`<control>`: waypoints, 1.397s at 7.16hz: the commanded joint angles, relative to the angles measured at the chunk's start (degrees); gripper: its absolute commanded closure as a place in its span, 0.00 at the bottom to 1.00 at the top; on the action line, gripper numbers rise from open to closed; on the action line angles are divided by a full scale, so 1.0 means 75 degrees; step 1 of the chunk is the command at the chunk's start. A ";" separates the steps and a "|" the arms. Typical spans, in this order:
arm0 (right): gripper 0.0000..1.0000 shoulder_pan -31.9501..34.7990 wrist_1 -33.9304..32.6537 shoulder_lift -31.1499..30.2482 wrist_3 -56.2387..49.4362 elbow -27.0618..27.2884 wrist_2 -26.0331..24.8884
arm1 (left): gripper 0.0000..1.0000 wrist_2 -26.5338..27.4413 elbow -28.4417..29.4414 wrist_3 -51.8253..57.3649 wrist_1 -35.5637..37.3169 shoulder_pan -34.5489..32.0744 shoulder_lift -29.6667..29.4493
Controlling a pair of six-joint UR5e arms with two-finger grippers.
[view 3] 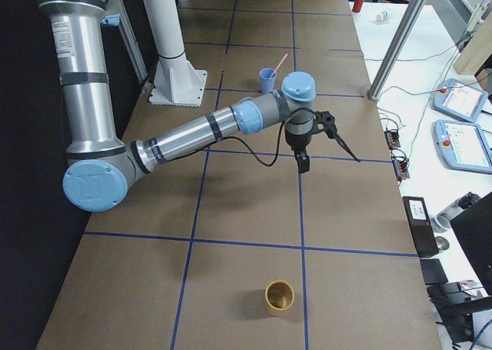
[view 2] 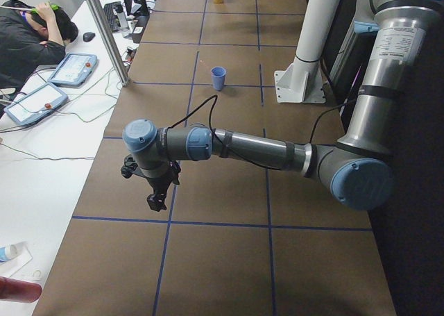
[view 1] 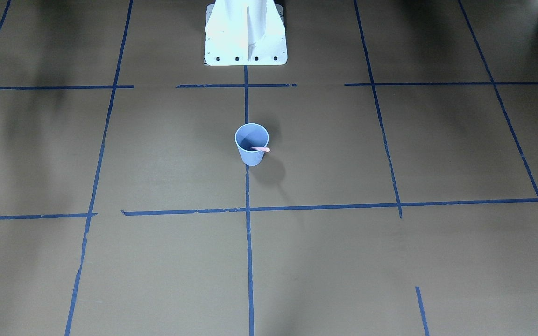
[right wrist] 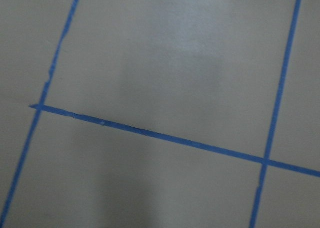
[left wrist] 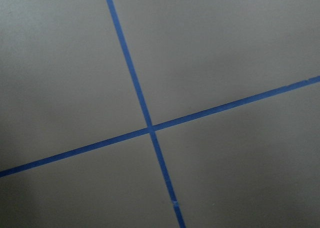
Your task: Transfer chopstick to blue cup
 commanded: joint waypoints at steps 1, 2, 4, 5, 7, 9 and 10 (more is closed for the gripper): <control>0.00 0.0484 0.0137 -0.0560 -0.0836 -0.0786 0.0067 | 0.00 -0.0088 0.0060 0.0074 -0.0266 -0.0059 0.0263; 0.00 0.0485 0.0125 -0.0687 -0.0848 -0.0952 0.0055 | 0.00 -0.0088 0.0059 0.0063 -0.0301 -0.0059 0.0275; 0.00 0.0811 0.0125 -0.0805 -0.0814 -0.1328 0.0183 | 0.00 -0.0077 0.0129 0.0016 -0.0290 -0.0048 0.0322; 0.00 0.1080 0.0125 -0.0875 -0.0790 -0.1224 0.0555 | 0.00 -0.0065 0.0153 -0.0019 -0.0231 -0.0048 0.0334; 0.00 0.1293 0.0125 -0.0876 -0.0767 -0.1199 0.0885 | 0.00 -0.0065 0.0282 -0.0043 -0.0196 -0.0048 0.0334; 0.00 0.1317 0.0114 -0.0887 -0.0732 -0.1234 0.0992 | 0.00 -0.0077 0.0271 -0.0195 -0.0301 -0.0048 0.0473; 0.00 0.1317 0.0113 -0.0887 -0.0731 -0.1246 0.0992 | 0.00 -0.0077 0.0224 -0.0195 -0.0301 -0.0048 0.0579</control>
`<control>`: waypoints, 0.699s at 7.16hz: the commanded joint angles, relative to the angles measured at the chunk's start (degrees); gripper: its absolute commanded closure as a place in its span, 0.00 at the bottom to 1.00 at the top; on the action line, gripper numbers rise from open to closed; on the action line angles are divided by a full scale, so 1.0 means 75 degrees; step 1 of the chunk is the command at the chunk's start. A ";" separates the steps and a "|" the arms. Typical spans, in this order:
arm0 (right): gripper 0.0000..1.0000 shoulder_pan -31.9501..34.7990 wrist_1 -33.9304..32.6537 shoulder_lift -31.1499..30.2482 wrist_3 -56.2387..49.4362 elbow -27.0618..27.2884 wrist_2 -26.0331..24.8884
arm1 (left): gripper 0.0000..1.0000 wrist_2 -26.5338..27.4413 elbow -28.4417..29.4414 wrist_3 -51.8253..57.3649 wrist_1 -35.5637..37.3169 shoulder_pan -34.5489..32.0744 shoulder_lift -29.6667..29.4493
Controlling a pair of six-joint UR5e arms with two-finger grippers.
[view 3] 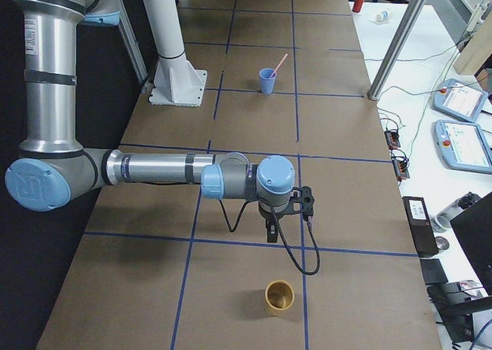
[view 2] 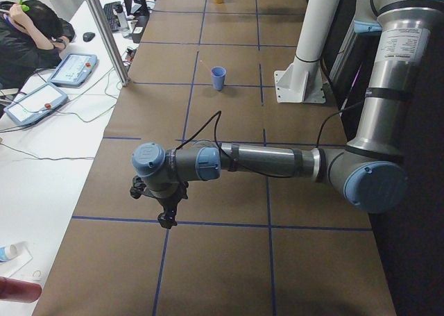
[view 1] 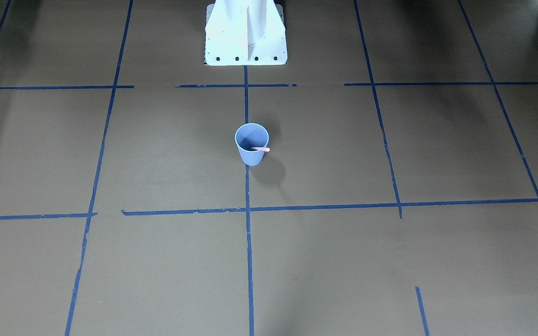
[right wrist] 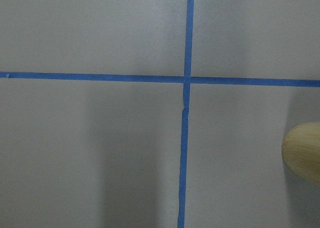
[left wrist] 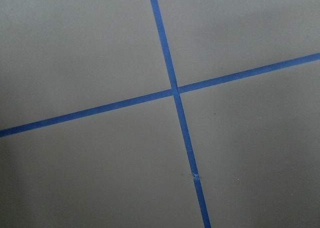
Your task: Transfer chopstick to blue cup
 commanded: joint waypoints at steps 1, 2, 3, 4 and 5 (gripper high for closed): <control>0.00 0.0011 -0.0004 -0.0005 0.0008 -0.0018 0.0020 | 0.00 -0.0002 -0.0122 -0.0018 -0.0183 -0.0011 0.0275; 0.00 0.0011 0.0007 -0.0016 0.0008 -0.0018 0.0020 | 0.00 -0.0002 -0.0123 -0.0053 -0.0417 -0.0023 0.0427; 0.00 0.0022 0.0008 -0.0016 0.0008 -0.0018 0.0020 | 0.00 -0.0002 -0.0123 -0.0076 -0.0442 -0.0209 0.0429; 0.00 0.0034 0.0008 -0.0016 0.0008 -0.0018 0.0020 | 0.00 0.0010 -0.0123 -0.0123 -0.0443 -0.0292 0.0429; 0.00 0.0057 0.0008 -0.0005 -0.0004 -0.0018 0.0020 | 0.00 0.0010 -0.0158 -0.0588 -0.0454 -0.0293 0.0405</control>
